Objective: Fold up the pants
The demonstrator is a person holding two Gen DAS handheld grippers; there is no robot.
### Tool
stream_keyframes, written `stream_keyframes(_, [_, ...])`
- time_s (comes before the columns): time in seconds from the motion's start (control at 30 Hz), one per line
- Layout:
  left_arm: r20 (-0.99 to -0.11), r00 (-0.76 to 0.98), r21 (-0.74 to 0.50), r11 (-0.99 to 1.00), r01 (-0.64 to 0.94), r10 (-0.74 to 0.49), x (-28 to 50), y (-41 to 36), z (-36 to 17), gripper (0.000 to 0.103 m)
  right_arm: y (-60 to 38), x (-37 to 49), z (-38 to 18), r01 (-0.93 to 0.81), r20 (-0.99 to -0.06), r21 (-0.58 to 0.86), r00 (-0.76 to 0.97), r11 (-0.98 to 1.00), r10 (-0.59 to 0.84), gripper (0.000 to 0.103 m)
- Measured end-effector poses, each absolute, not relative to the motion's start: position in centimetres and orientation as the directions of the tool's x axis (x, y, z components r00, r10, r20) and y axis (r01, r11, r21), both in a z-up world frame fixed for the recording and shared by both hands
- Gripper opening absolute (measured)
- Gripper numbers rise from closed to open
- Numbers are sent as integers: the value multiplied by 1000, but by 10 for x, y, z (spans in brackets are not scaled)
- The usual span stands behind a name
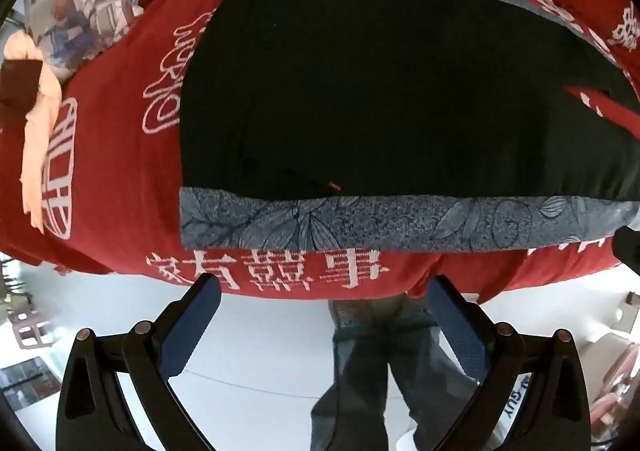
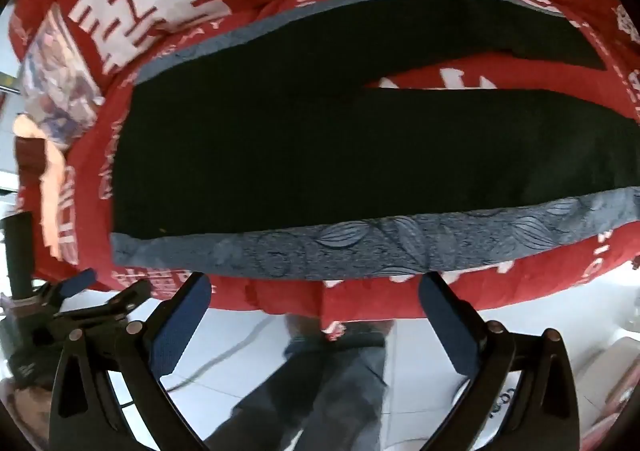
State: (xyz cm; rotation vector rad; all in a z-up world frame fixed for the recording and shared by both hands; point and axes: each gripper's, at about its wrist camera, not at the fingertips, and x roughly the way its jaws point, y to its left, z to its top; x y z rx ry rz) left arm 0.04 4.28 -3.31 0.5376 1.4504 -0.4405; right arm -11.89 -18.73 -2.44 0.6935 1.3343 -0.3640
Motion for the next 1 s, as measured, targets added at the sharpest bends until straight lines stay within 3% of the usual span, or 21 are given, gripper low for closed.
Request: stream_keyframes(1.0, [-993,38,116,814,569,116,-3,14,-44,103,-209,-120,-49,624,-981,190,154,758,120,103])
